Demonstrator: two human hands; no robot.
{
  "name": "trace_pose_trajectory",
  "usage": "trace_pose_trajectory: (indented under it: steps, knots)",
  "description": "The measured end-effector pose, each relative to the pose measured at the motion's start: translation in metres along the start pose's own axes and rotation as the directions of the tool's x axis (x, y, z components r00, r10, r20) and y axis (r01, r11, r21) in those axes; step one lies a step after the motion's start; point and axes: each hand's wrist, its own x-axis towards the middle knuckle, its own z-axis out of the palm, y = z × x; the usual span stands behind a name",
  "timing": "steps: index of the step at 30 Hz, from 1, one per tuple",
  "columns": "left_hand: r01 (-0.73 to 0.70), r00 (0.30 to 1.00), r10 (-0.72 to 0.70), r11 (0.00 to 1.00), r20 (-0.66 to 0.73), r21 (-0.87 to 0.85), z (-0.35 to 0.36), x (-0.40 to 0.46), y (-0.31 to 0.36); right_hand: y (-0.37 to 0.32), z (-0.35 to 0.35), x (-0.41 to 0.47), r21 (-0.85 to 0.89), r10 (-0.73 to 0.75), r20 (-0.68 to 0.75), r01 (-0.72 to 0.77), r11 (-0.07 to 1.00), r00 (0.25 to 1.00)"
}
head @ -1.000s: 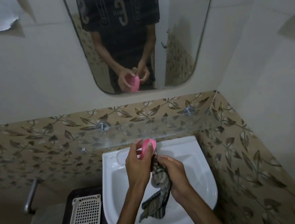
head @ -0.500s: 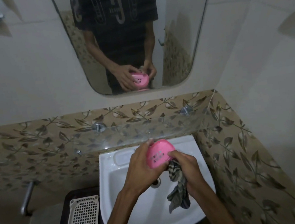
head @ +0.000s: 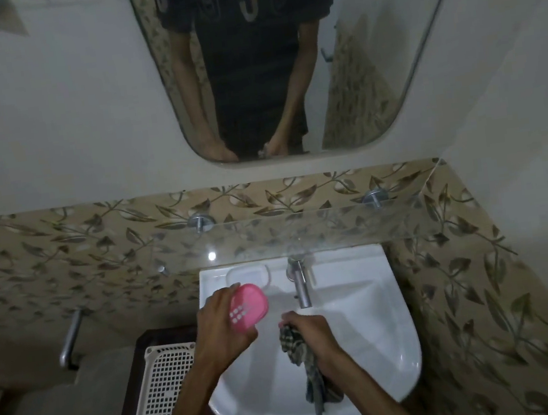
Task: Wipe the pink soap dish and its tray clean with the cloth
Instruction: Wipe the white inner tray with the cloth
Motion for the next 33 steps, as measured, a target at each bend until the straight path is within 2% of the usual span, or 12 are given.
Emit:
trace_pose_trajectory:
  steps: [5, 10, 16, 20, 24, 29, 33]
  knots:
    - [0.105, 0.992, -0.114, 0.983, 0.052, 0.151, 0.002, 0.025, -0.047, -0.016, 0.052, 0.053, -0.158, 0.053, -0.150, -0.076, 0.985, 0.987]
    - [0.038, 0.985, -0.078, 0.969, 0.155, 0.244, 0.011, 0.043, -0.073, -0.040, 0.079, 0.100, -0.332, 0.025, -0.206, -0.094, 0.939, 0.978]
    - [0.027, 0.977, -0.083, 0.961, 0.196, 0.273, 0.018, 0.058, -0.101, -0.039, 0.094, 0.128, -0.474, -0.030, -0.241, -0.091, 0.876, 0.970]
    - [0.028, 0.973, -0.088, 0.963, 0.213, 0.269, 0.018, 0.073, -0.108, -0.033, 0.086, 0.133, -0.387, 0.010, -0.265, -0.115, 0.915, 0.964]
    - [-0.003, 0.964, -0.072, 0.959, 0.254, 0.282, 0.025, 0.092, -0.095, -0.008, 0.080, 0.123, -0.219, 0.058, -0.316, -0.132, 0.967, 0.947]
    - [-0.030, 0.960, -0.051, 0.959, 0.277, 0.280, 0.036, 0.117, -0.077, 0.014, 0.077, 0.094, -0.068, 0.016, -0.439, -0.052, 0.996, 0.898]
    - [-0.090, 0.960, -0.001, 0.947, 0.281, 0.308, 0.046, 0.124, -0.065, 0.026, 0.073, 0.072, 0.000, 0.018, -0.459, -0.020, 1.000, 0.888]
